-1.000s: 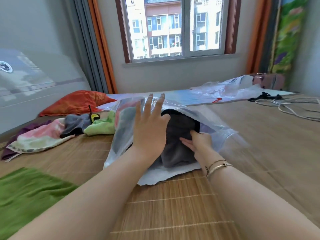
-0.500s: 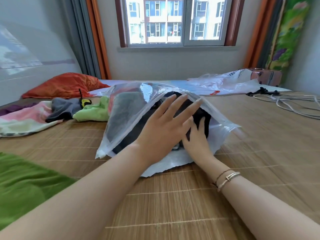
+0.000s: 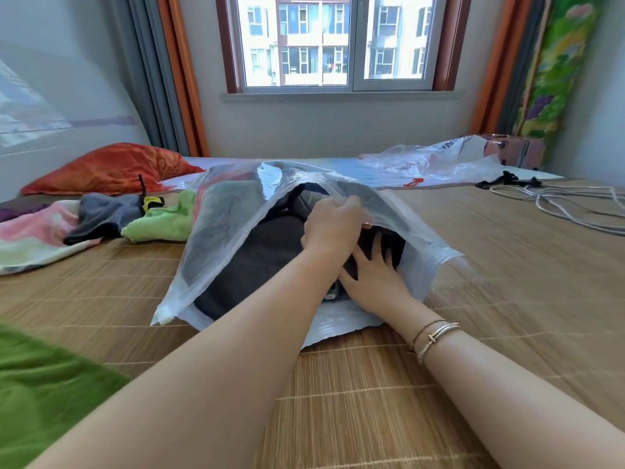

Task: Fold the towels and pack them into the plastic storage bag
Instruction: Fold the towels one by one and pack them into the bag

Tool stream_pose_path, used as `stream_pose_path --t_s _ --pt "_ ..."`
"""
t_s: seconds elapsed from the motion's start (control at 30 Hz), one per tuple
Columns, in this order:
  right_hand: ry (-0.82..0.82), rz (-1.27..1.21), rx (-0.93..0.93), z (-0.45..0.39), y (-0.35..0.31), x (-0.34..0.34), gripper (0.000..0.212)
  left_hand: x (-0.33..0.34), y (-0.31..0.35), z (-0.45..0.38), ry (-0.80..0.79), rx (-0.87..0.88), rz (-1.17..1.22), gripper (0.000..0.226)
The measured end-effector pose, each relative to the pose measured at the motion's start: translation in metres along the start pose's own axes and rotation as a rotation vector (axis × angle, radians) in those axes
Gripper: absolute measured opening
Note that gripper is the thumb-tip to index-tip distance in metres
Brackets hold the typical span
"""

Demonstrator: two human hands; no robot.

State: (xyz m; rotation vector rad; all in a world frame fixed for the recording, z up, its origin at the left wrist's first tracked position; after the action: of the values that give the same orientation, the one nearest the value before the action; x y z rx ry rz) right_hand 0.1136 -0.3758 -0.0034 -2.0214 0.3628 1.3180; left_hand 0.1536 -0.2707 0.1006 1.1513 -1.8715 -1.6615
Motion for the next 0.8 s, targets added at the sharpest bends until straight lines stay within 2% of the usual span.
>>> stream_pose_path --t_s 0.1,0.2,0.23,0.33,0.37,0.47,0.63,0.8 --pt "-0.031 -0.057 0.071 -0.018 0.002 0.007 0.075 0.005 0.003 -0.004 0.028 0.092 0.031 0.043" --pt "-0.131 -0.03 0.104 -0.039 -0.003 0.014 0.057 0.005 0.012 -0.005 0.011 0.174 0.151 0.032" --pt "-0.163 -0.041 0.1 -0.049 -0.002 0.017 0.058 0.004 0.013 -0.006 -0.002 0.182 0.182 0.033" --pt "-0.261 -0.124 0.077 -0.077 0.009 0.038 0.098 0.002 0.015 -0.008 -0.065 0.212 0.168 0.037" --pt "-0.25 -0.197 0.079 -0.076 0.011 0.038 0.099 0.001 0.016 -0.008 -0.088 0.216 0.172 0.038" --pt "-0.154 -0.302 0.065 -0.025 -0.013 0.004 0.067 -0.003 0.019 -0.002 -0.158 0.183 0.147 0.04" --pt "-0.143 -0.155 -0.044 0.032 -0.029 -0.017 0.055 -0.023 0.004 0.045 -0.329 0.059 -0.18 0.043" --pt "-0.059 -0.054 -0.218 0.111 -0.1 -0.044 0.038 -0.102 -0.014 0.114 -0.295 0.051 -0.284 0.019"
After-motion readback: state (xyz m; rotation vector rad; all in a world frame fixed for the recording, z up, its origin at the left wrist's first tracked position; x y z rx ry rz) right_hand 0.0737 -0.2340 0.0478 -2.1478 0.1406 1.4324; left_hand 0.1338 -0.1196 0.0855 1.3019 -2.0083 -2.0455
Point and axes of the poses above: each hand's wrist, its own z-axis away from the middle knuckle, its own x-axis out of the palm, y = z × x, the point moved 8 cm from there along -z, towards the middle knuckle, and after that the axes turned 1 degree about -z, right-handed, at the moved point
